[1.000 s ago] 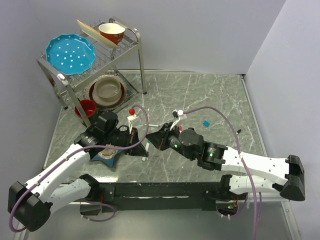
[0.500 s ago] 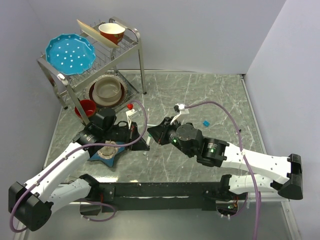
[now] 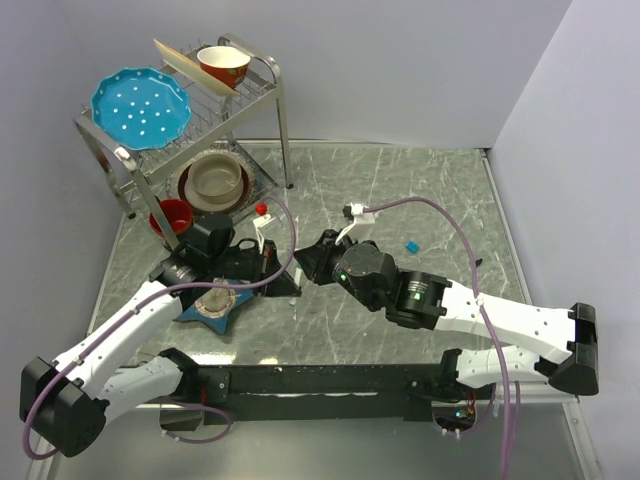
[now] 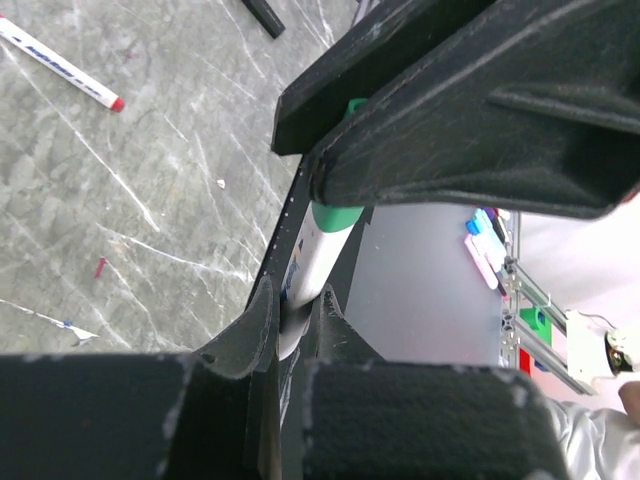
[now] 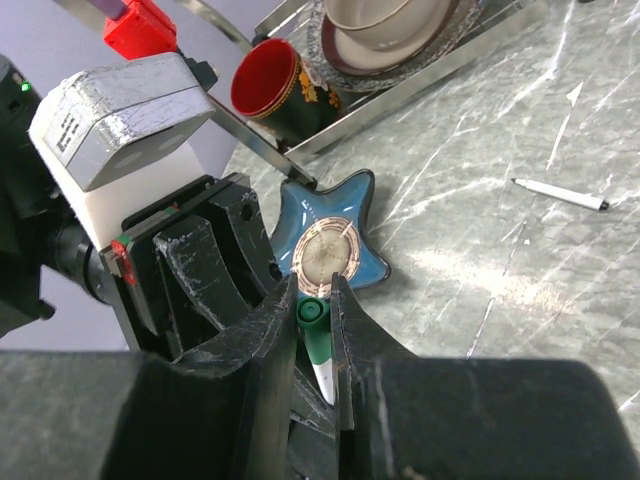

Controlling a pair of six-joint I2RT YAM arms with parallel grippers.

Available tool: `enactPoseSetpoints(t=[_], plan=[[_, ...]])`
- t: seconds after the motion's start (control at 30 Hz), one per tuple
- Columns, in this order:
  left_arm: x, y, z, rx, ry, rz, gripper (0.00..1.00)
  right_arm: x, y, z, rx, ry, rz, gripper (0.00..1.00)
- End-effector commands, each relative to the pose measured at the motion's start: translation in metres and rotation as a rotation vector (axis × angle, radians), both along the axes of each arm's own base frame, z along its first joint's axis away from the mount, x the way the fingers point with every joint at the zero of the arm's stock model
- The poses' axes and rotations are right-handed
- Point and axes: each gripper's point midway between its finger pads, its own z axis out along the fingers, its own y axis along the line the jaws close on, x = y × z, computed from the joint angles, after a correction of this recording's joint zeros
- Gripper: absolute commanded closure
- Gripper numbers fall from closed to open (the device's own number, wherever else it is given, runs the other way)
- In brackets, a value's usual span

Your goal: Insert the pens into the pen caps

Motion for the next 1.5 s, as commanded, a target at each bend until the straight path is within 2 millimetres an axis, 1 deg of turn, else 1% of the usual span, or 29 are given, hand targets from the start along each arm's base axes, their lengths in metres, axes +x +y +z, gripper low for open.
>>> enactPoseSetpoints(t=[0.0,0.13,0.17,0.23,0.27,0.3,0.37,0.4,0.47,0.53,0.57,0.63,0.67,0.73,0.77,0.8,0.87,0.9,0.97,1.0,1.07,1.1,1.17,1.2,1.27,1.3,1.37,1.4,1.47], plan=[[0.106,0.015,0.073,-0.082,-0.294,0.413,0.99,-0.089,0.024,-0.057,-0.137,0.227,0.365,1.0],[0.102,0.012,0.071,-0.099,-0.27,0.394,0.99,-0.098,0.027,-0.069,-0.108,0.241,0.413,1.0],[0.101,0.011,0.07,-0.099,-0.262,0.384,0.99,-0.097,0.027,-0.068,-0.109,0.24,0.407,0.96],[0.101,0.011,0.07,-0.1,-0.267,0.385,0.99,-0.091,0.021,-0.061,-0.123,0.226,0.369,0.84],[0.101,0.012,0.068,-0.092,-0.262,0.387,0.99,-0.082,0.016,-0.056,-0.127,0.201,0.324,0.68],[0.102,0.013,0.067,-0.086,-0.264,0.396,0.99,-0.078,0.012,-0.042,-0.106,0.177,0.304,0.61],[0.103,0.014,0.066,-0.087,-0.253,0.413,0.99,-0.066,-0.001,-0.034,-0.112,0.145,0.234,0.47],[0.104,0.014,0.063,-0.087,-0.246,0.422,0.99,-0.062,-0.01,-0.025,-0.092,0.131,0.212,0.44],[0.105,0.014,0.057,-0.084,-0.212,0.435,0.99,-0.057,-0.023,-0.022,-0.085,0.117,0.171,0.34],[0.112,0.014,0.05,-0.071,-0.178,0.469,0.99,-0.054,-0.038,-0.016,-0.06,0.1,0.14,0.3],[0.115,0.012,0.049,-0.063,-0.169,0.478,0.99,-0.054,-0.046,-0.011,-0.04,0.09,0.131,0.23],[0.125,0.01,0.036,-0.02,-0.127,0.527,0.99,-0.054,-0.055,-0.018,-0.043,0.087,0.115,0.17],[0.124,0.001,0.038,-0.014,-0.122,0.524,0.99,-0.055,-0.06,-0.016,-0.031,0.078,0.113,0.13],[0.134,-0.008,0.021,0.048,-0.084,0.582,0.99,-0.056,-0.066,-0.029,-0.05,0.087,0.104,0.1],[0.129,-0.024,0.027,0.048,-0.086,0.568,0.99,-0.056,-0.071,-0.029,-0.046,0.087,0.094,0.07],[0.132,-0.034,0.013,0.079,-0.054,0.574,0.99,-0.057,-0.074,-0.035,-0.055,0.091,0.091,0.06],[0.13,-0.053,0.007,0.089,0.002,0.591,0.99,-0.056,-0.082,-0.036,-0.048,0.092,0.074,0.05],[0.132,-0.062,-0.01,0.118,0.042,0.592,0.99,-0.057,-0.085,-0.039,-0.052,0.095,0.072,0.05],[0.131,-0.077,-0.021,0.125,0.098,0.605,0.99,-0.058,-0.092,-0.039,-0.047,0.088,0.069,0.05],[0.133,-0.084,-0.039,0.159,0.129,0.612,0.99,-0.059,-0.094,-0.044,-0.053,0.09,0.069,0.05],[0.134,-0.095,-0.051,0.182,0.168,0.628,0.98,-0.058,-0.101,-0.047,-0.046,0.091,0.048,0.05],[0.138,-0.097,-0.072,0.232,0.196,0.645,0.98,-0.059,-0.104,-0.051,-0.045,0.095,0.045,0.05],[0.138,-0.105,-0.085,0.251,0.241,0.646,0.96,-0.062,-0.107,-0.051,-0.025,0.102,0.049,0.05],[0.138,-0.109,-0.099,0.27,0.261,0.636,0.96,-0.063,-0.109,-0.052,-0.021,0.102,0.05,0.05],[0.137,-0.117,-0.109,0.283,0.288,0.631,0.93,-0.063,-0.112,-0.049,0.009,0.101,0.047,0.05],[0.137,-0.12,-0.122,0.309,0.306,0.628,0.92,-0.064,-0.114,-0.054,0.007,0.104,0.044,0.05],[0.135,-0.127,-0.13,0.335,0.328,0.62,0.9,-0.065,-0.116,-0.056,0.013,0.111,0.041,0.05],[0.135,-0.128,-0.142,0.364,0.345,0.625,0.88,-0.065,-0.117,-0.056,0.015,0.112,0.039,0.05],[0.132,-0.13,-0.149,0.39,0.357,0.627,0.85,-0.065,-0.119,-0.058,0.013,0.117,0.037,0.05]])
